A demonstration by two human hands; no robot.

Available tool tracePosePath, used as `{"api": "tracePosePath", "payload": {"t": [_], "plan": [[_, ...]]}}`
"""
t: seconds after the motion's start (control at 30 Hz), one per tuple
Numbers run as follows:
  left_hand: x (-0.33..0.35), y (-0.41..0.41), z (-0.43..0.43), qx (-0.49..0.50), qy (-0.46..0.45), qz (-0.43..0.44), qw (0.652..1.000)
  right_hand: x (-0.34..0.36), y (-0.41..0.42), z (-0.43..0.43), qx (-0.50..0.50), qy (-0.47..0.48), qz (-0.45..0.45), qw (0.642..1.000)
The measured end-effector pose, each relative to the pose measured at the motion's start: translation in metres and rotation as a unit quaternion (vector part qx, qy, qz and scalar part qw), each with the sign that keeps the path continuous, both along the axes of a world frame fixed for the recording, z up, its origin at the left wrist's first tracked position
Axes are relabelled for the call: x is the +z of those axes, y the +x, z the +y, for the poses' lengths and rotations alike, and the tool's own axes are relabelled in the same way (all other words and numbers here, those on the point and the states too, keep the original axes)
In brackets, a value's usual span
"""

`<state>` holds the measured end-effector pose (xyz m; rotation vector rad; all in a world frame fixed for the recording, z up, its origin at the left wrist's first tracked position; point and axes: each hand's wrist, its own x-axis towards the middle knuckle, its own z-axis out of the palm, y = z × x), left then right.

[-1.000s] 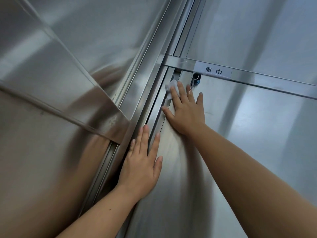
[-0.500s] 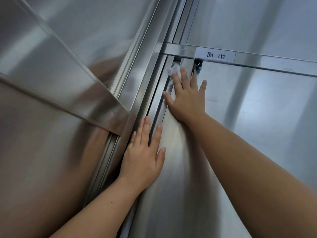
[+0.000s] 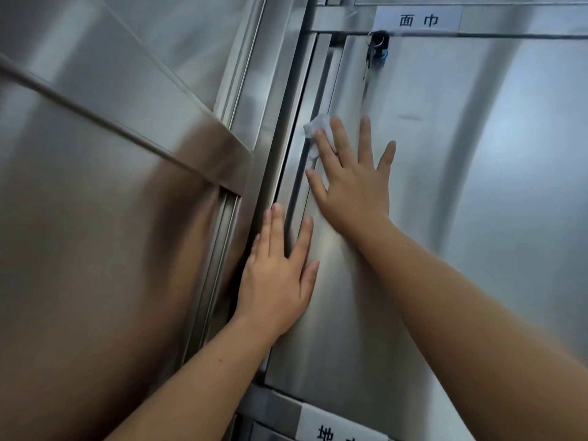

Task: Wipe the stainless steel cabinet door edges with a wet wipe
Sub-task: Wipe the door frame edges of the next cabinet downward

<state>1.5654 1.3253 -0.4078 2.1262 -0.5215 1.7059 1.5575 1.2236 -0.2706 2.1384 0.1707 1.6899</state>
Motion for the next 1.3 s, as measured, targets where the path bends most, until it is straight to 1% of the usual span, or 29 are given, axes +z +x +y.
{"api": "tracePosePath", "payload": {"t": [0.1,0.23,0.43,0.6,0.9,1.3], "plan": [[-0.026,-0.003,-0.003,0.033,0.010,0.007,0.999,-0.026,-0.002,-0.003,-0.007,-0.004,0.003,1.000],[-0.059,-0.009,-0.003,0.047,0.025,0.030,0.998,-0.061,-0.005,-0.007,-0.016,-0.012,0.020,1.000],[-0.091,-0.020,0.002,0.039,0.043,0.071,0.996,-0.111,-0.016,-0.011,0.001,-0.019,0.061,0.998],[-0.114,-0.031,0.006,0.026,0.047,0.108,0.993,-0.158,-0.025,-0.012,-0.013,-0.025,0.103,0.994],[-0.158,-0.042,0.010,0.034,0.056,0.139,0.988,-0.192,-0.040,-0.006,0.000,0.015,0.160,0.987],[-0.207,-0.048,0.005,0.033,0.045,0.190,0.980,-0.224,-0.045,-0.005,0.007,0.022,0.173,0.985]]}}
